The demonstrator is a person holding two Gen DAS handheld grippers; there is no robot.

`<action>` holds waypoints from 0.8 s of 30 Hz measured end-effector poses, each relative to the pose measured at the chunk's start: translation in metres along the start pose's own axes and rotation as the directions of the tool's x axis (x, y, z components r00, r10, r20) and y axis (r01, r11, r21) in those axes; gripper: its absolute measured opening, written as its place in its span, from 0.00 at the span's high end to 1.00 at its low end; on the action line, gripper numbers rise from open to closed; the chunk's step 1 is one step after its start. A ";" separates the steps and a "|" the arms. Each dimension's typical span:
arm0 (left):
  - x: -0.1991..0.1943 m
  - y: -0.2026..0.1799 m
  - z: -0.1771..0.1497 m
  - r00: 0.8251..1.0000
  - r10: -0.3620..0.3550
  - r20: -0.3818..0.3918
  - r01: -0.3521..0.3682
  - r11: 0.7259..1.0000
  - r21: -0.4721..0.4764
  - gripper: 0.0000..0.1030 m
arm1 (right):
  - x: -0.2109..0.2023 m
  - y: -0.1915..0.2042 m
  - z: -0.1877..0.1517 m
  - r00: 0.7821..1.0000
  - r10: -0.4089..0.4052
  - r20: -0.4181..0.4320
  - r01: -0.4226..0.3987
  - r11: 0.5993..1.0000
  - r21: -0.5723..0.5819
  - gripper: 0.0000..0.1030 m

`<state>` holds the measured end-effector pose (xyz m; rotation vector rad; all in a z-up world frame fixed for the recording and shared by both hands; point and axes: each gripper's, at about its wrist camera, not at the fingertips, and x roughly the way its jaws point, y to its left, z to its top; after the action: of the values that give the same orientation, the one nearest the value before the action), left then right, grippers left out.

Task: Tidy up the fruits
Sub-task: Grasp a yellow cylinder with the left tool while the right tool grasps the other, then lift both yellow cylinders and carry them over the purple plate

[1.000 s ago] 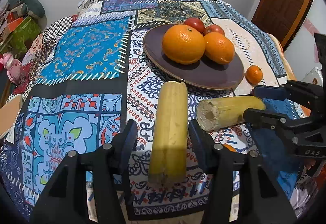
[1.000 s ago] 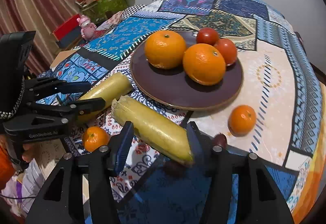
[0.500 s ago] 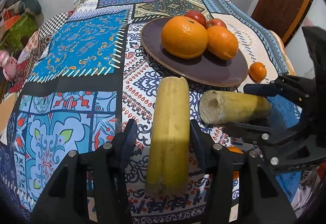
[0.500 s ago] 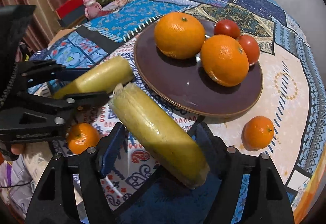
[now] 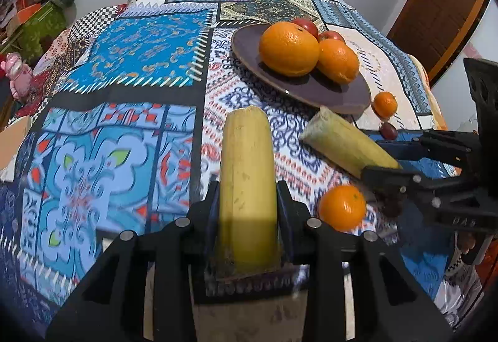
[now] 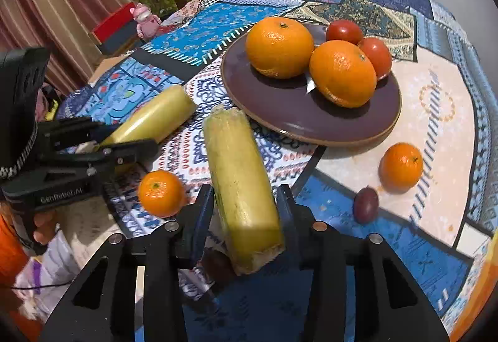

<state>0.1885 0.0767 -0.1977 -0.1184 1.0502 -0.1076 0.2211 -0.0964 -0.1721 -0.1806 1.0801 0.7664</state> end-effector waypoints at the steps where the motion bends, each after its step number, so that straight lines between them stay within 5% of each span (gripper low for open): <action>1: -0.004 0.000 -0.004 1.000 0.002 -0.001 -0.002 1.000 0.006 0.67 | 0.000 0.001 0.000 1.000 0.002 -0.001 -0.002 1.000 0.002 0.64; 11: -0.002 -0.005 -0.008 1.000 0.027 -0.013 -0.027 0.999 0.034 0.66 | 0.015 0.006 0.006 1.000 -0.005 -0.026 0.005 1.000 -0.005 0.63; 24: -0.003 -0.008 -0.012 1.000 0.024 0.018 -0.024 0.999 0.046 0.67 | 0.004 0.013 0.006 0.998 -0.016 0.059 0.018 0.999 -0.034 0.65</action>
<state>0.1769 0.0686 -0.1998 -0.0645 1.0309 -0.1091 0.2184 -0.0822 -0.1692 -0.1956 1.0089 0.7711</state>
